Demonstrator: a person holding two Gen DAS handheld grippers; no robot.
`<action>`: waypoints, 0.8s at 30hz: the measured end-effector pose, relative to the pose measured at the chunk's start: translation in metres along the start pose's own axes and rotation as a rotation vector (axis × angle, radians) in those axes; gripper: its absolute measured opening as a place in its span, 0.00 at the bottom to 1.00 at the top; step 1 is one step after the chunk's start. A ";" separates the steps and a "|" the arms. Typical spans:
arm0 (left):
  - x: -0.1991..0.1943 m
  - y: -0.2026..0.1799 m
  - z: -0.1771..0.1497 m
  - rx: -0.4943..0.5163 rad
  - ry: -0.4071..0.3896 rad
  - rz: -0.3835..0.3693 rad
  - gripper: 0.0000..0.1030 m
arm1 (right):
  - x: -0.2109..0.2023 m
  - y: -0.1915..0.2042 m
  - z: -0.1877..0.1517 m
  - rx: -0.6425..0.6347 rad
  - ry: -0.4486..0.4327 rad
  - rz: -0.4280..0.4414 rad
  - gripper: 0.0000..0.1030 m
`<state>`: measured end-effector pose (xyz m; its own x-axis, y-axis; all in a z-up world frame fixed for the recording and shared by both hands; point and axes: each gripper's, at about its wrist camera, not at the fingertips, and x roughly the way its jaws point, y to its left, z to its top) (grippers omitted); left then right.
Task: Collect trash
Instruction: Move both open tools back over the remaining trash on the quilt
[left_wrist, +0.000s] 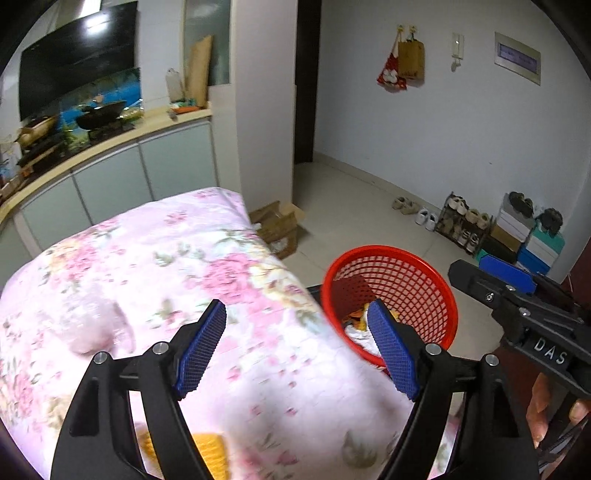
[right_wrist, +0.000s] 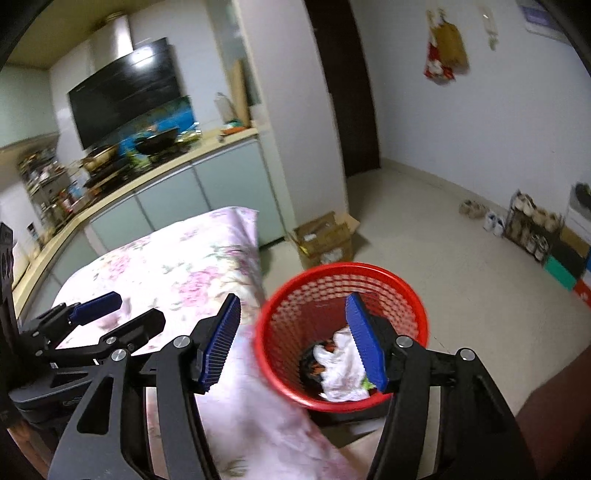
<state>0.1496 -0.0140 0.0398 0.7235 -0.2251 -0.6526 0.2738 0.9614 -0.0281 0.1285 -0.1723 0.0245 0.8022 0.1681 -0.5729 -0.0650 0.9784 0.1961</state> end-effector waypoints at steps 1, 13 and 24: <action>-0.006 0.007 -0.002 -0.007 -0.005 0.010 0.75 | 0.000 0.007 -0.001 -0.013 0.000 0.010 0.59; -0.054 0.106 -0.039 -0.119 -0.009 0.195 0.78 | 0.004 0.071 -0.004 -0.109 0.033 0.105 0.60; -0.097 0.216 -0.073 -0.293 0.003 0.349 0.81 | 0.009 0.102 -0.011 -0.146 0.061 0.147 0.61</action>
<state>0.0918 0.2272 0.0416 0.7385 0.1209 -0.6633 -0.1776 0.9839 -0.0184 0.1229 -0.0702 0.0305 0.7407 0.3127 -0.5947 -0.2676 0.9492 0.1659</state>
